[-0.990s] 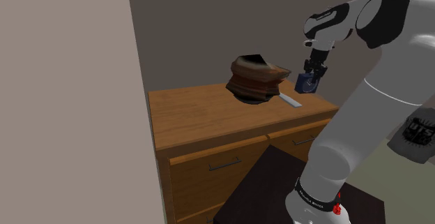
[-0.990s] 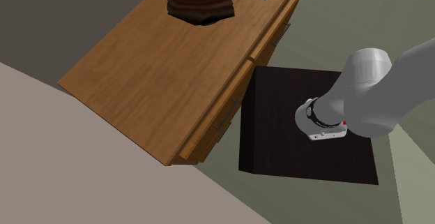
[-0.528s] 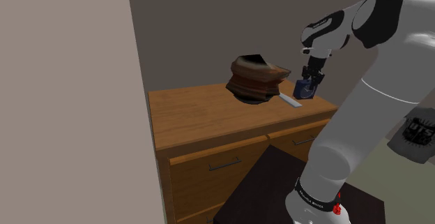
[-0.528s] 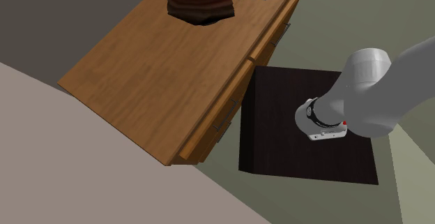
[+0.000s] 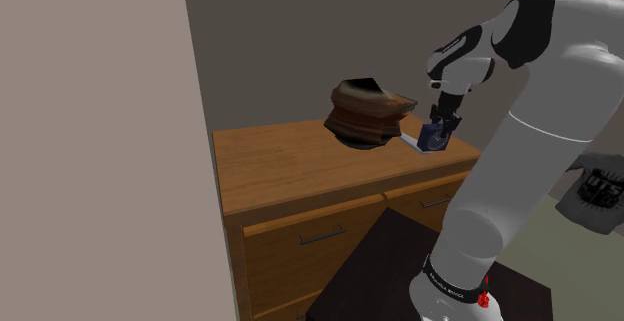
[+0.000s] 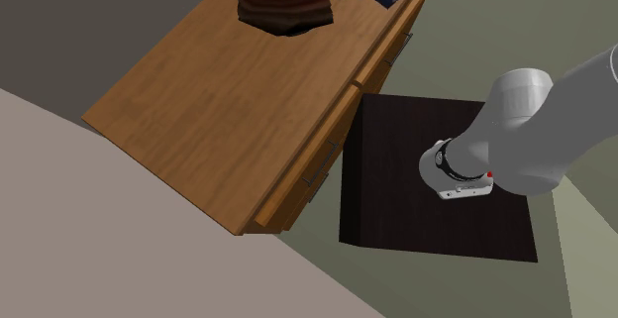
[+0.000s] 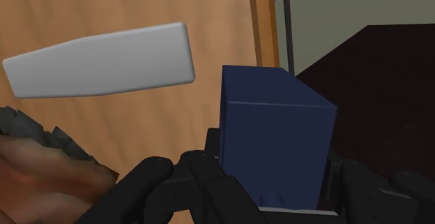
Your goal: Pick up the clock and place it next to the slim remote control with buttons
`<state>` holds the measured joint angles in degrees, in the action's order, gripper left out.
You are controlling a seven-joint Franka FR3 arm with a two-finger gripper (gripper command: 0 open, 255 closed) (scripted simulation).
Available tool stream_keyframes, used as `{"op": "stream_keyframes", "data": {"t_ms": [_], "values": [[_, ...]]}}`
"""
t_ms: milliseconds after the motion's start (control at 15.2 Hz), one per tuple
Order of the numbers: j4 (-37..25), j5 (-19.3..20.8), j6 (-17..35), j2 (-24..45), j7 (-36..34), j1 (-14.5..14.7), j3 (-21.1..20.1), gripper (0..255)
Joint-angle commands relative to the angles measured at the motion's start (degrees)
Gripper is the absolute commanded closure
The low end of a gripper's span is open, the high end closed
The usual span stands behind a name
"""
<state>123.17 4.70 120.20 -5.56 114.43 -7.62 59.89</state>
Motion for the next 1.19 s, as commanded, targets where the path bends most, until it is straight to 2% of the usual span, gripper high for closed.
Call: {"op": "stream_keyframes", "data": {"t_ms": [0,660,1122], "values": [[1.1,-1.1,1.8,1.2,0.8,0.1,0.5,255],[4.9,-9.5,9.3,8.9,7.0,-0.1,1.4,255],[4.9,-9.5,9.3,8.9,7.0,-0.2,1.3,255]]}}
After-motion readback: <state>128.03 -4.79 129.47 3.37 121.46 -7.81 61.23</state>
